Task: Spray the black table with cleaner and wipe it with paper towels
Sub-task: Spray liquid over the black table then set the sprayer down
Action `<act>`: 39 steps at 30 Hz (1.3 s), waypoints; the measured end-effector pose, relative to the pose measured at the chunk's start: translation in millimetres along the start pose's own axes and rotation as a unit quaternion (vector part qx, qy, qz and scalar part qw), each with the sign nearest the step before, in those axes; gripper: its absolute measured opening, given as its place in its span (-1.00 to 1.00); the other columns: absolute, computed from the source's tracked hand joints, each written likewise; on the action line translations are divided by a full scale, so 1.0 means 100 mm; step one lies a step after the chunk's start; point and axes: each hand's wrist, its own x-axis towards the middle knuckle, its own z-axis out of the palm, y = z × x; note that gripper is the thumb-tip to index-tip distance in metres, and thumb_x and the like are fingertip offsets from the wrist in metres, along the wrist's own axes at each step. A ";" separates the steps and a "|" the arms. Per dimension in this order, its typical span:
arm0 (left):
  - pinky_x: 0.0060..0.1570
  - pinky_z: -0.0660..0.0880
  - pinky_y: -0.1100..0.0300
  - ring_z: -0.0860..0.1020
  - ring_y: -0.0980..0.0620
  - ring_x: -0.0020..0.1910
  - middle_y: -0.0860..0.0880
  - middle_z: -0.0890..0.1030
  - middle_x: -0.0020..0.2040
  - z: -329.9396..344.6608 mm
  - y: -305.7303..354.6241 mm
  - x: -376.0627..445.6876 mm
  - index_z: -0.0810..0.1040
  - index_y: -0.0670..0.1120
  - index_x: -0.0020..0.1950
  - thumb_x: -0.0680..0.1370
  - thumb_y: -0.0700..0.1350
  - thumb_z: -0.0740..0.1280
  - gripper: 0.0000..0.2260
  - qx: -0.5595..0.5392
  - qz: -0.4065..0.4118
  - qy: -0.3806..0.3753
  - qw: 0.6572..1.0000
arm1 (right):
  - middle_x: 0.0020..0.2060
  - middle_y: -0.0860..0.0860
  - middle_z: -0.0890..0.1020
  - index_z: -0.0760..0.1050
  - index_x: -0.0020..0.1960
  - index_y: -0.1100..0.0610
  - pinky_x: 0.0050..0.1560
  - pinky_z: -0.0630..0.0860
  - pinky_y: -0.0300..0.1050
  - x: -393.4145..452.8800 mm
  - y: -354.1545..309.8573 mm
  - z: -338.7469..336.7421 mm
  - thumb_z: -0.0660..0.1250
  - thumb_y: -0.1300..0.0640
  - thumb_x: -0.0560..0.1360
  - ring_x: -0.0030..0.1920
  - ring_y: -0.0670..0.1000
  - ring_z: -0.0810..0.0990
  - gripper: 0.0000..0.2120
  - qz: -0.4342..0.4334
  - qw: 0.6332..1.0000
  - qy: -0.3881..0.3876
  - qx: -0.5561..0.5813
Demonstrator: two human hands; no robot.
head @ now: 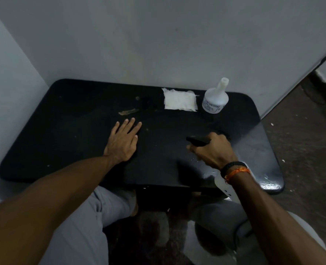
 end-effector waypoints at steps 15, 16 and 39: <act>0.59 -0.08 -0.05 0.06 -0.03 0.62 -0.04 0.13 0.64 0.05 -0.02 -0.03 0.13 0.03 0.63 0.69 -0.04 0.07 -0.52 0.003 -0.008 0.013 1.000 | -0.11 0.10 0.68 0.57 0.06 0.16 -0.10 0.69 0.04 0.23 0.05 -0.23 0.48 -0.23 0.41 -0.14 0.10 0.69 -0.52 0.058 0.988 0.093 0.108; 0.59 -0.08 -0.06 0.06 -0.03 0.62 -0.05 0.13 0.64 0.05 -0.02 -0.03 0.13 0.03 0.63 0.69 -0.04 0.07 -0.52 0.000 -0.008 0.011 1.000 | -0.10 0.10 0.68 0.54 0.04 0.16 -0.07 0.69 0.04 0.23 0.01 -0.22 0.49 -0.23 0.40 -0.12 0.09 0.68 -0.51 0.056 0.988 0.094 0.106; 0.58 -0.03 -0.08 0.11 -0.08 0.61 -0.08 0.16 0.63 0.04 -0.01 -0.02 0.17 0.00 0.62 0.69 -0.06 0.09 -0.52 0.004 -0.002 0.014 1.000 | -0.33 0.07 0.72 0.59 -0.02 0.06 -0.52 0.41 -0.33 -0.20 0.54 -0.43 0.53 -0.24 0.35 -0.56 -0.19 0.52 -0.58 -0.004 0.995 -0.095 0.011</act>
